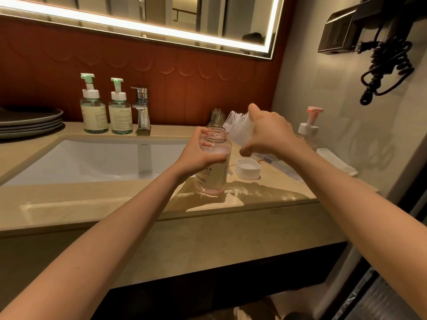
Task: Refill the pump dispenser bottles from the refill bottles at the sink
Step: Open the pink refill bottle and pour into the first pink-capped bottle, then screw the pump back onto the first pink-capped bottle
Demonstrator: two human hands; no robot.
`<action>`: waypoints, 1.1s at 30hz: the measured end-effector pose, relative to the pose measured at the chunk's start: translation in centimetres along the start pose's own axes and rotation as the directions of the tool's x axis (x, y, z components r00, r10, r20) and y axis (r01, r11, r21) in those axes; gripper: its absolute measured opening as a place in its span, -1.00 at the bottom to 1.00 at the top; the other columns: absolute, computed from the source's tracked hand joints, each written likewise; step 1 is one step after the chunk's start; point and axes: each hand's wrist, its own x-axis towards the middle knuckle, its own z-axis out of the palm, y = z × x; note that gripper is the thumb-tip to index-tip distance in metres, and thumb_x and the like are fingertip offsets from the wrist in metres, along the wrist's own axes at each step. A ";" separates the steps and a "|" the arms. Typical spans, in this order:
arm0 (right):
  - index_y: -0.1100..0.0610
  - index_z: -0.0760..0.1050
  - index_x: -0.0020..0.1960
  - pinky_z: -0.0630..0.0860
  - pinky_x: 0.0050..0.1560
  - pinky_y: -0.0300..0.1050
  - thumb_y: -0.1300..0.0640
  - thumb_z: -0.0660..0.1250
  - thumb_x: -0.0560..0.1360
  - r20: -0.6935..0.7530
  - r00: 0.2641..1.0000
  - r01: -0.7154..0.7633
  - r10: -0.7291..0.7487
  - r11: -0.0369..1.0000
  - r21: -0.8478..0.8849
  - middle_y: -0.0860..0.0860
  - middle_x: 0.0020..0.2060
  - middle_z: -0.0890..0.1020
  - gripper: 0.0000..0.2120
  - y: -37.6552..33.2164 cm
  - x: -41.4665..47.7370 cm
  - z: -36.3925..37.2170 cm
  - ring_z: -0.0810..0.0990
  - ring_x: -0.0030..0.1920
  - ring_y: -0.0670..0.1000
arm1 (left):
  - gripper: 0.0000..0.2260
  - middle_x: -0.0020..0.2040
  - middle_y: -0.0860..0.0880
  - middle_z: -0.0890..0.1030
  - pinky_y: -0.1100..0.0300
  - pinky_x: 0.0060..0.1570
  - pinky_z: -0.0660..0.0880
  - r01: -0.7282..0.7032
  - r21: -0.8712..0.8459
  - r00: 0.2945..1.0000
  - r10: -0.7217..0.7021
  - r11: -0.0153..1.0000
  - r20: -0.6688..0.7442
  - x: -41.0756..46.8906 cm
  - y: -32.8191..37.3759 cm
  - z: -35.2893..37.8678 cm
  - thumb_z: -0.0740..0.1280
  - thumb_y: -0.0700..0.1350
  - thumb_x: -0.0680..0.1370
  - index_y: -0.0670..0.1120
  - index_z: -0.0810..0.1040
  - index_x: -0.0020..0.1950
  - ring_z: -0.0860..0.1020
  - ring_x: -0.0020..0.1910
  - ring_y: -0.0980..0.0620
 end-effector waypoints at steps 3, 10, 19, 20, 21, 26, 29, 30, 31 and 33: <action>0.08 0.19 0.00 0.30 -0.35 -0.14 0.03 0.56 0.18 0.006 1.000 -0.019 0.018 0.998 0.061 0.01 -0.16 0.45 -0.38 0.3 0.0 0.5 0.40 -0.14 0.09 | -0.48 0.13 0.03 0.46 0.35 -0.19 0.33 -0.003 0.007 1.000 0.003 1.000 -0.002 0.0 0.1 0.1 0.47 -0.20 0.38 0.02 0.27 0.21 0.42 0.13 0.06; 0.12 0.30 0.15 0.51 -0.21 -0.07 0.09 0.53 0.18 0.031 0.996 -0.093 0.088 0.920 0.380 0.05 -0.02 0.50 -0.37 0.9 -0.3 2.1 0.49 -0.08 0.07 | -0.47 0.12 0.01 0.48 0.34 -0.20 0.37 -0.015 0.016 0.999 0.015 1.000 -0.037 -0.1 0.0 0.7 0.48 -0.18 0.37 0.05 0.27 0.20 0.44 0.10 0.05; 0.13 0.29 0.08 0.52 -0.07 -0.01 0.10 0.54 0.19 -0.077 0.952 -0.185 0.297 0.755 0.629 0.03 -0.04 0.49 -0.41 3.2 0.2 2.7 0.48 -0.05 0.04 | -0.37 0.22 -0.02 0.46 0.29 -0.11 0.39 -0.026 0.034 0.999 0.028 0.999 -0.042 0.0 -0.3 1.8 0.51 -0.10 0.35 0.00 0.27 0.31 0.43 0.17 0.01; 0.11 0.27 0.06 0.50 -0.09 -0.04 0.09 0.54 0.20 -0.097 0.939 -0.192 0.330 0.736 0.649 0.02 -0.05 0.49 -0.42 3.5 0.2 2.9 0.47 -0.06 0.02 | -0.37 0.22 -0.01 0.45 0.26 -0.06 0.38 -0.026 0.039 0.999 0.028 0.999 -0.038 0.0 -0.2 1.9 0.51 -0.10 0.35 0.00 0.27 0.32 0.42 0.18 0.02; 0.10 0.27 0.06 0.48 -0.09 -0.07 0.09 0.54 0.21 -0.111 0.927 -0.198 0.359 0.716 0.669 0.01 -0.06 0.49 -0.42 3.8 0.2 3.0 0.47 -0.07 0.01 | -0.38 0.21 0.01 0.45 0.24 -0.04 0.37 -0.027 0.046 0.999 0.029 0.999 -0.037 0.0 -0.1 2.0 0.50 -0.10 0.36 0.00 0.26 0.32 0.41 0.17 0.03; 0.14 0.29 0.12 0.46 -0.12 -0.10 0.05 0.55 0.21 -0.163 0.877 -0.217 0.453 0.674 0.706 0.04 -0.02 0.51 -0.39 5.1 0.3 3.6 0.48 -0.05 0.01 | -0.37 0.27 -0.02 0.43 0.18 0.01 0.35 -0.022 0.064 0.999 0.025 0.998 -0.039 0.1 0.2 2.7 0.50 -0.10 0.37 -0.01 0.26 0.33 0.39 0.16 0.04; 0.13 0.29 0.14 0.46 -0.09 -0.07 0.00 0.55 0.22 -0.200 0.867 -0.220 0.456 0.711 0.668 0.02 -0.02 0.48 -0.37 5.6 0.1 3.9 0.50 -0.01 0.04 | -0.36 0.28 -0.02 0.44 0.16 0.02 0.35 -0.015 0.064 0.999 0.018 0.998 -0.039 0.2 0.1 2.9 0.50 -0.09 0.36 -0.01 0.26 0.34 0.40 0.18 0.02; 0.13 0.29 0.16 0.48 -0.05 -0.05 -0.01 0.55 0.23 -0.208 0.863 -0.218 0.460 0.711 0.668 0.02 0.01 0.48 -0.35 5.8 0.0 4.0 0.50 0.02 0.05 | -0.36 0.28 -0.02 0.45 0.15 0.02 0.36 -0.017 0.063 0.999 0.019 0.998 -0.039 0.3 0.1 3.0 0.51 -0.09 0.36 -0.01 0.26 0.34 0.41 0.19 0.00; 0.13 0.28 0.18 0.49 -0.01 -0.03 -0.03 0.55 0.23 -0.210 0.859 -0.224 0.467 0.712 0.666 0.04 0.05 0.49 -0.33 6.0 -0.2 4.1 0.50 0.05 0.06 | -0.36 0.27 -0.03 0.45 0.15 0.02 0.36 -0.015 0.061 0.999 0.018 0.998 -0.039 0.4 0.0 3.0 0.51 -0.09 0.35 -0.01 0.27 0.33 0.42 0.20 0.00; 0.12 0.27 0.23 0.49 0.07 0.01 -0.08 0.54 0.24 -0.206 0.852 -0.248 0.482 0.717 0.652 0.08 0.14 0.49 -0.29 6.3 -0.4 4.0 0.48 0.12 0.09 | -0.36 0.27 -0.03 0.46 0.14 0.02 0.37 -0.013 0.061 0.999 0.015 0.998 -0.039 0.5 -0.2 3.1 0.51 -0.08 0.35 0.00 0.27 0.33 0.43 0.21 -0.02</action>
